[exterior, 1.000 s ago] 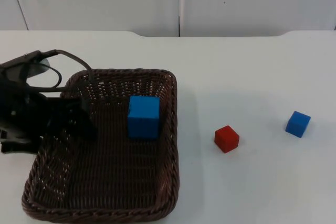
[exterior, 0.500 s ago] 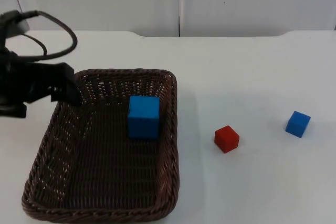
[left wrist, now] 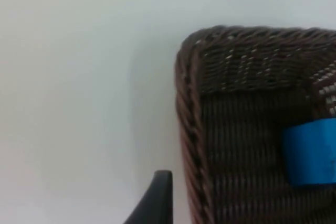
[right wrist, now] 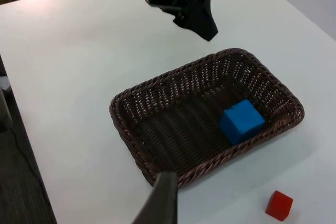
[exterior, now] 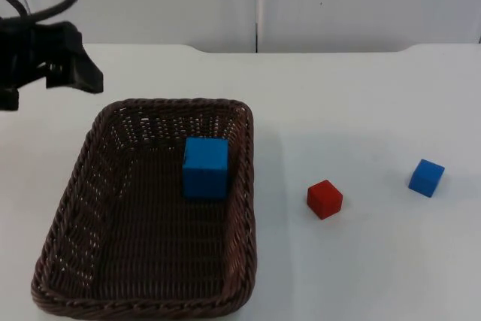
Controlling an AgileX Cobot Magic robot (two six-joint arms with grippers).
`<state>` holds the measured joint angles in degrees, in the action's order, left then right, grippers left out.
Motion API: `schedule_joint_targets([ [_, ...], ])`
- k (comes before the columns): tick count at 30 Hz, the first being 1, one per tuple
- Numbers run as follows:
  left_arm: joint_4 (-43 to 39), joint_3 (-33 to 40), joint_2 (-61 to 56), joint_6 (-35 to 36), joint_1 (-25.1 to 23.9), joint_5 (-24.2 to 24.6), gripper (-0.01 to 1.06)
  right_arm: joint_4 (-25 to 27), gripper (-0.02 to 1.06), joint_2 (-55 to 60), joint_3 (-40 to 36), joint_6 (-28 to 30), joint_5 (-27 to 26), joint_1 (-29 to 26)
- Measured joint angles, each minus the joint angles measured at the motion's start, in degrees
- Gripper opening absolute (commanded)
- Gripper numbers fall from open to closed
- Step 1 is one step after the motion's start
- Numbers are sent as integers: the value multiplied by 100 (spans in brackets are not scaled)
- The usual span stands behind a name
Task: Pick up the basket with the left hand and place the largest block into the basket with the right hand.
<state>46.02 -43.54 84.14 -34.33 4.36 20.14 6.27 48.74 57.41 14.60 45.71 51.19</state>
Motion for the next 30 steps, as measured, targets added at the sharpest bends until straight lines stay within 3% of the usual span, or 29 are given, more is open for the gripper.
schedule_joint_targets([
  [8, -953, 0, -772, 837, 0, 404, 90, 0, 81, 0, 0, -177, 4, 0],
  [18, -1298, 0, -1911, 1195, 0, 795, 90, 0, 81, 0, 0, -254, 125, 0],
  [30, -2308, 0, -3607, 2102, 0, 1482, 90, 111, 81, 0, 0, -395, 125, 0],
])
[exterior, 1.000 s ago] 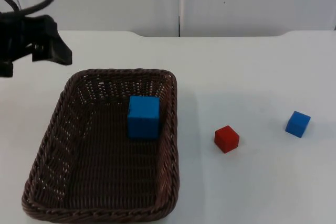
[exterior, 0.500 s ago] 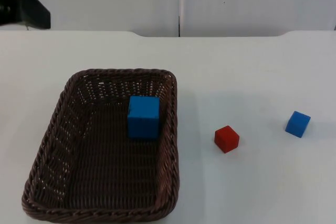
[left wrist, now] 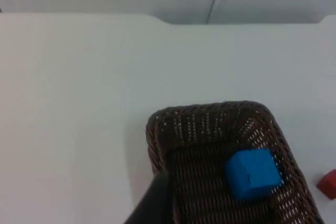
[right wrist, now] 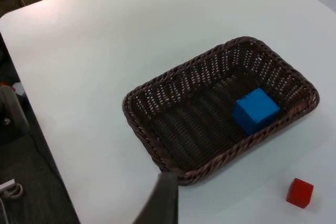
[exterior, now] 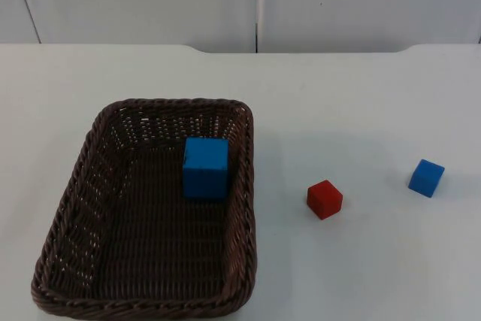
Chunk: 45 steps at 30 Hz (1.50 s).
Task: Pick up the basket with the left hand and place the largest block into the basket with the right hand.
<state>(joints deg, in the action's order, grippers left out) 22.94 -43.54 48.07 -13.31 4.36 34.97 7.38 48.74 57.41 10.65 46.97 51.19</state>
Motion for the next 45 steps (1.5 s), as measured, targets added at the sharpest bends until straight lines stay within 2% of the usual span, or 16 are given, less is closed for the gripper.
schedule_joint_targets([
  [2, -147, 0, -169, 133, 0, 63, 90, 14, 81, 0, 0, 0, 0, 0],
  [6, -1128, 0, -795, 877, 0, 474, 90, 34, 81, 0, 0, 0, 0, 0],
  [11, -1760, 0, -1268, 1259, 0, 869, 90, 55, 81, -113, -219, -12, -188, 0],
  [13, -1859, 0, -1383, 1331, 0, 967, 90, 55, 81, -206, -346, -12, -286, 0],
  [18, -2188, 0, -1995, 1532, 0, 1398, 90, 55, 81, -931, -1338, -28, -874, 0],
  [23, -2294, 0, -2594, 1595, 0, 1697, 90, 55, 81, -1680, -2042, -146, -965, 0],
  [29, -2325, 0, -3153, 1620, 0, 1955, 90, 55, 81, -2357, -2392, -325, -974, 0],
  [39, -2444, 0, -4323, 1657, 0, 2479, 90, 55, 81, -3581, -2469, -551, -403, 0],
  [45, -2625, 81, -4797, 1807, 0, 2664, 90, 55, 81, -4204, -2469, -561, 234, 0],
])
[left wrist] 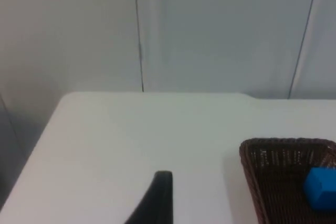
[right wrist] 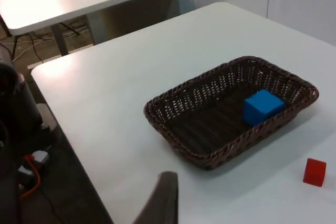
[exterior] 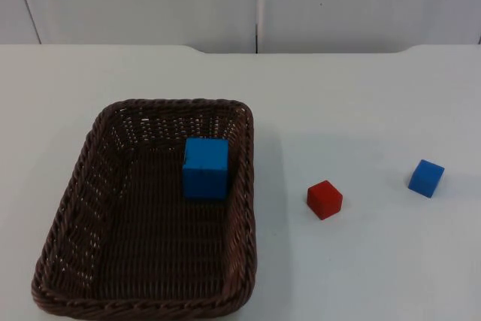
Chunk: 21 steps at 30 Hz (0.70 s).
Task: Pick up the basket with the left hand and place the largest block into the basket with the right hand.
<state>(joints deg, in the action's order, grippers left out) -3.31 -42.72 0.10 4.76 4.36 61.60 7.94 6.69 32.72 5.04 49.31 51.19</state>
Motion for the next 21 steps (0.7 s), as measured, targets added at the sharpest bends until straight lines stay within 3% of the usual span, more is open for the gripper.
schedule_joint_targets([
  [10, -184, 1202, 0, 22, 0, 165, 90, 0, 81, -655, 0, -33, 734, 0],
  [21, -78, 1405, 10, -35, 0, 57, 90, -35, 81, -647, -58, -54, 1056, 0],
])
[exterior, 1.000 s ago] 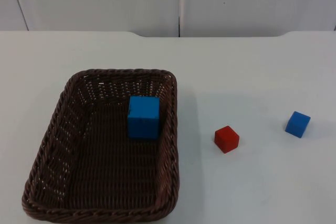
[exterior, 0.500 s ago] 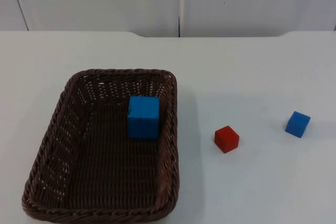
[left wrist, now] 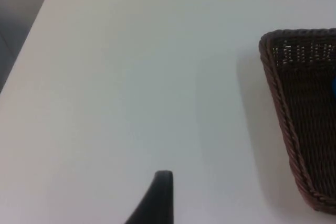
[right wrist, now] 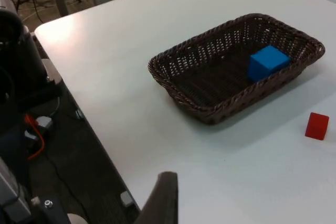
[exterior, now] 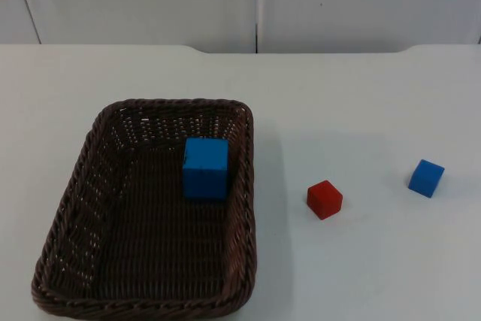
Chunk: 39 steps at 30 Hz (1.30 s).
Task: Pick up the basket with the left hand and place the largest block into the basket with the right hand.
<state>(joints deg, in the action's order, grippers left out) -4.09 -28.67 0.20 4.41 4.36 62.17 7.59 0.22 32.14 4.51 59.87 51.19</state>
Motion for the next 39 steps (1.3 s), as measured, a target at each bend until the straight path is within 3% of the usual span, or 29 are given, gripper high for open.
schedule_joint_targets([
  [9, 259, 0, 0, -308, 0, 0, 90, -408, 81, 0, 0, -197, 154, 0],
  [37, 519, 0, 0, -541, 0, 0, 90, -759, 81, 0, -251, -588, 239, 0],
  [39, 583, 0, 0, -593, 0, 0, 94, -759, 81, 0, -251, -588, 239, 0],
])
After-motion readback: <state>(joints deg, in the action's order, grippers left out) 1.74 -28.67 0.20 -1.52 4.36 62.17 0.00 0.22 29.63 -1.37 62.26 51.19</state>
